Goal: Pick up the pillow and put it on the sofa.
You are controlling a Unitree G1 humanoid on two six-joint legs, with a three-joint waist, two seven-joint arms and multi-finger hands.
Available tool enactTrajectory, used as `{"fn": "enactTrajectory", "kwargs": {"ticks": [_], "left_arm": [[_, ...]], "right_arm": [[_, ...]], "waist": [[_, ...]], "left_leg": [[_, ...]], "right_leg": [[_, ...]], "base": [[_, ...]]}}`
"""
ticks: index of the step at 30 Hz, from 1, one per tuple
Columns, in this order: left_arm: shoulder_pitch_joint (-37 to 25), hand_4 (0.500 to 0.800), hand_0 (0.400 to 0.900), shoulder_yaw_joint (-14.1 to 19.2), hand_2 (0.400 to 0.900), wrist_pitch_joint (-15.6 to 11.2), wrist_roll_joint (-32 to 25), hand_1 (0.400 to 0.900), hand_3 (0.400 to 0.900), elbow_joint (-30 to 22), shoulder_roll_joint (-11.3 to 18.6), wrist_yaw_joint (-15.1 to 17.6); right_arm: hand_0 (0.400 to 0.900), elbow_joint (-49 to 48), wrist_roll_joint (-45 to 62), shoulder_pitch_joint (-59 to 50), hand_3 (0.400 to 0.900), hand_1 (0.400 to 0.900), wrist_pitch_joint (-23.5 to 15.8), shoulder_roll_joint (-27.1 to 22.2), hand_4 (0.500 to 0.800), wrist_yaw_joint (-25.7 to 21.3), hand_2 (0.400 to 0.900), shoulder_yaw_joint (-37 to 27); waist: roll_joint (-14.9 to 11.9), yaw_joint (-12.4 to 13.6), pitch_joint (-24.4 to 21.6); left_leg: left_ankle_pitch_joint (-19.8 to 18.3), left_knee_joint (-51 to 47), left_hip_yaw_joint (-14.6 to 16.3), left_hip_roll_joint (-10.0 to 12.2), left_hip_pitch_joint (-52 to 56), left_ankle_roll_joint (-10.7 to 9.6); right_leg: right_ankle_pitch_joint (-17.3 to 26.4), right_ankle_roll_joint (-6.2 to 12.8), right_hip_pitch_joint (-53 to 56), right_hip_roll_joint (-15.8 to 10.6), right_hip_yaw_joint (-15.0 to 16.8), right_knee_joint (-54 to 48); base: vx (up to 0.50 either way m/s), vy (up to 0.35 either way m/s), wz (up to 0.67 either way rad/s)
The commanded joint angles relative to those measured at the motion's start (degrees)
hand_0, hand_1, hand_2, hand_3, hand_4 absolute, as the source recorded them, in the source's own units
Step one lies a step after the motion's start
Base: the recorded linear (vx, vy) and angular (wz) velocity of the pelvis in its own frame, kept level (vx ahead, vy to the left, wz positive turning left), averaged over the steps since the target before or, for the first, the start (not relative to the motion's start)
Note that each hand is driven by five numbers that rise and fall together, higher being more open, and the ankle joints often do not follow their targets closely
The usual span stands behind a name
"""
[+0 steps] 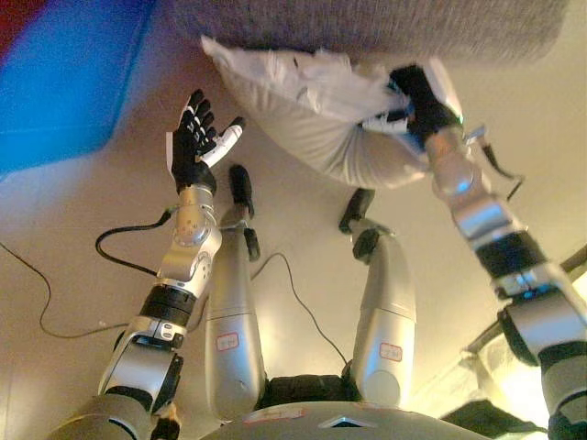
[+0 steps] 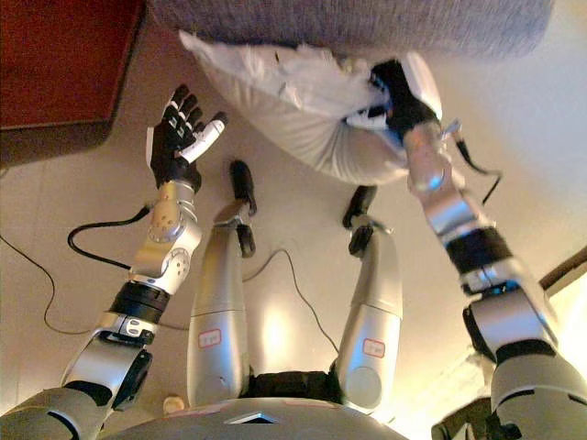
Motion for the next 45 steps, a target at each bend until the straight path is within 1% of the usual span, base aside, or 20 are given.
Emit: {"fn": "enactTrajectory", "kwargs": {"ticks": [1,2,3,4,6,7,8,9,10,13,16,18,21,26,30,36,39,41,42,45], "left_arm": [[1.48,0.8,0.9,3.53,0.9,-5.1,3.41,0.9,0.9,-1.82,1.26,0.79],[2.39,0.8,0.9,3.84,0.9,-5.28,3.8,0.9,0.9,-1.76,1.21,0.33],[2.4,0.8,0.9,3.82,0.9,-5.28,3.8,0.9,0.9,-1.77,1.22,0.33],[4.09,0.8,0.9,4.25,0.9,-5.44,4.44,0.9,0.9,-1.33,1.05,-0.64],[6.58,0.8,0.9,4.83,0.9,-5.51,5.21,0.9,0.9,-1.29,1.48,-2.05],[8.12,0.8,0.9,5.28,0.9,-5.28,5.51,0.9,0.9,-1.57,1.94,-3.04],[9.71,0.8,0.9,5.7,0.9,-5.18,5.76,0.9,0.9,-1.35,1.74,-3.94],[11.26,0.8,0.9,6.11,0.9,-4.96,6.1,0.9,0.9,-1.55,1.6,-4.73],[12.29,0.8,0.9,6.58,0.9,-4.98,6.56,0.9,0.9,-1.61,1.68,-5.48],[15.78,0.8,0.9,8.2,0.9,-4.39,7.55,0.9,0.9,-1.75,1.52,-7.72],[18.5,0.8,0.9,9.6,0.9,-3.94,8.17,0.9,0.9,-2.78,1.09,-9.37],[19.55,0.8,0.9,10.21,0.9,-3.69,8.77,0.9,0.9,-3.0,0.77,-10.31],[21.38,0.8,0.9,10.84,0.9,-3.4,9.32,0.9,0.9,-4.04,0.68,-11.91],[24.56,0.8,0.9,11.35,0.9,-2.71,8.45,0.9,0.9,-5.77,0.39,-14.88],[26.45,0.8,0.9,11.44,0.9,-2.25,6.67,0.9,0.9,-6.67,0.27,-16.81],[28.36,0.8,0.9,10.39,0.9,-2.21,3.73,0.9,0.9,-8.81,1.26,-18.47],[29.0,0.8,0.9,9.81,0.9,-2.45,2.52,0.9,0.9,-9.22,2.27,-18.94],[29.23,0.8,0.9,9.5,0.9,-2.69,1.58,0.9,0.9,-9.64,2.72,-19.16],[29.46,0.8,0.9,8.97,0.9,-2.88,1.08,0.9,0.9,-9.63,3.46,-19.18],[29.17,0.8,0.9,7.56,0.9,-3.45,-0.79,0.9,0.9,-10.1,4.65,-19.22]], "right_arm": [[0.4,-13.7,-2.46,-2.96,0.4,0.4,-10.86,-0.84,0.5,-5.75,0.4,-11.04],[0.4,-15.32,-2.96,-0.48,0.4,0.4,-11.4,-0.38,0.5,-5.56,0.4,-12.03],[0.4,-15.37,-2.97,-0.42,0.4,0.4,-11.38,-0.37,0.5,-5.55,0.4,-12.07],[0.4,-17.72,-3.47,3.98,0.4,0.4,-12.37,0.59,0.5,-5.6,0.4,-13.64],[0.4,-20.96,-3.26,8.8,0.4,0.4,-13.43,1.94,0.5,-4.69,0.4,-15.7],[0.4,-22.41,-3.05,11.05,0.4,0.4,-13.93,2.44,0.5,-3.98,0.4,-16.43],[0.4,-23.48,-2.78,12.75,0.4,0.4,-14.42,3.21,0.5,-3.11,0.4,-16.93],[0.4,-25.53,-2.78,14.73,0.4,0.4,-14.91,3.87,0.5,-2.49,0.4,-17.88],[0.4,-27.25,-2.52,16.29,0.4,0.4,-15.68,4.45,0.5,-2.1,0.4,-18.85],[0.4,-30.23,-1.22,20.25,0.4,0.4,-16.54,5.02,0.5,-0.31,0.4,-21.29],[0.4,-32.6,1.03,22.75,0.4,0.4,-17.04,5.84,0.5,1.16,0.4,-23.76],[0.4,-33.93,2.33,24.3,0.4,0.4,-17.19,6.3,0.5,1.88,0.4,-25.36],[0.4,-34.45,5.09,25.44,0.4,0.4,-17.41,6.45,0.5,3.35,0.4,-27.12],[0.4,-32.66,9.25,24.76,0.4,0.4,-17.57,4.9,0.5,5.02,0.4,-27.96],[0.4,-27.46,12.34,20.43,0.4,0.4,-17.08,1.75,0.5,5.46,0.4,-26.56],[0.4,-18.22,14.25,8.85,0.4,0.4,-15.79,-6.34,0.5,4.33,0.4,-20.82],[0.4,-12.51,14.66,1.07,0.4,0.4,-15.13,-11.57,0.5,3.86,0.4,-17.02],[0.4,-7.53,15.35,-5.39,0.4,0.4,-14.98,-14.33,0.5,3.05,0.4,-13.38],[0.4,-4.27,16.07,-8.69,0.4,0.4,-14.67,-15.48,0.5,2.67,0.4,-11.57],[0.4,9.04,18.03,-21.5,0.4,0.4,-14.11,-17.47,0.5,1.24,0.4,-3.53]], "waist": [[-2.36,-0.05,-1.57],[-2.47,-0.1,-2.24],[-2.46,-0.08,-2.1],[-2.98,-0.31,-3.9],[-3.83,-0.13,-5.77],[-4.1,0.16,-7.1],[-4.27,0.32,-8.37],[-4.68,0.29,-9.76],[-4.94,0.18,-11.25],[-5.23,0.12,-15.96],[-5.47,0.02,-19.7],[-5.81,0.01,-21.65],[-6.58,0.38,-23.72],[-7.28,1.36,-24.93],[-7.38,2.51,-24.58],[-7.44,4.53,-22.24],[-7.33,6.02,-20.58],[-7.07,6.62,-19.62],[-7.05,7.28,-19.12],[-6.64,8.62,-17.62]], "left_leg": [[-6.81,-0.52,-2.42,-0.08,9.9,-1.13],[-6.63,-2.05,-2.43,-0.15,12.87,-1.07],[-6.6,-2.15,-2.44,-0.14,13.08,-1.07],[-6.45,-4.04,-2.34,0.3,17.69,-0.89],[-5.82,-8.25,-1.89,1.22,24.76,-0.98],[-5.53,-10.08,-1.52,1.5,27.78,-0.86],[-5.34,-11.85,-1.09,1.64,30.15,-0.77],[-4.55,-14.15,-0.45,1.61,32.69,-0.65],[-4.14,-16.71,0.28,1.45,35.55,-0.65],[-2.8,-23.24,2.17,0.4,42.09,-0.45],[-1.72,-28.25,4.41,-0.69,46.61,-0.2],[-1.36,-30.3,5.49,-0.68,48.81,-0.34],[-1.16,-31.78,6.05,-0.31,50.65,-0.58],[-1.43,-31.86,6.14,0.55,52.12,-0.73],[-1.04,-31.93,5.9,1.6,52.44,-1.31],[0.75,-31.66,4.65,3.74,50.21,-2.8],[1.86,-31.77,3.74,4.74,48.58,-3.56],[2.43,-31.61,3.2,5.25,47.39,-3.94],[2.8,-31.61,2.88,5.45,46.88,-4.15],[3.52,-31.65,2.12,5.79,45.48,-4.43]], "right_leg": [[7.79,4.1,9.32,0.66,0.19,-10.56],[8.54,4.35,12.7,0.68,0.01,-12.69],[8.58,4.35,12.93,0.7,-0.03,-12.8],[9.76,4.68,18.34,0.53,-0.18,-15.91],[11.12,5.24,26.03,1.08,-1.13,-20.89],[11.9,5.59,29.24,1.23,-1.52,-23.02],[12.48,5.94,31.45,1.24,-1.7,-24.71],[14.03,6.44,33.81,1.0,-1.92,-26.87],[15.79,7.26,36.19,0.76,-2.1,-29.08],[18.75,8.56,40.67,0.52,-1.91,-34.25],[21.36,9.24,42.85,-0.22,-2.36,-37.22],[21.33,9.24,44.05,-0.32,-2.83,-38.42],[20.85,9.24,45.72,-0.16,-3.58,-39.42],[19.69,9.18,47.42,0.48,-3.76,-39.48],[18.5,8.63,48.1,1.29,-4.38,-39.88],[17.28,7.78,47.36,2.86,-5.45,-40.17],[16.99,7.49,46.82,3.53,-6.19,-40.44],[16.93,7.25,46.3,3.92,-6.6,-40.66],[16.91,7.13,46.09,4.06,-6.82,-40.75],[16.82,6.81,45.37,4.51,-7.13,-40.98]], "base": [[0.1,-0.021,0.09],[0.07,-0.007,0.07],[0.14,0.0,0.07],[0.13,0.006,0.0],[0.18,0.021,-0.11],[0.17,0.047,-0.19],[0.13,0.067,-0.2],[0.1,0.105,-0.22],[0.11,0.118,-0.29],[0.11,0.125,-0.31],[0.07,0.118,-0.25],[0.06,0.053,-0.1],[0.07,0.001,0.03],[0.07,-0.025,0.03],[0.04,-0.048,0.08],[0.01,-0.093,0.2],[-0.01,-0.093,0.22],[0.0,-0.078,0.18],[0.0,-0.072,0.14],[0.0,-0.064,0.13]]}}
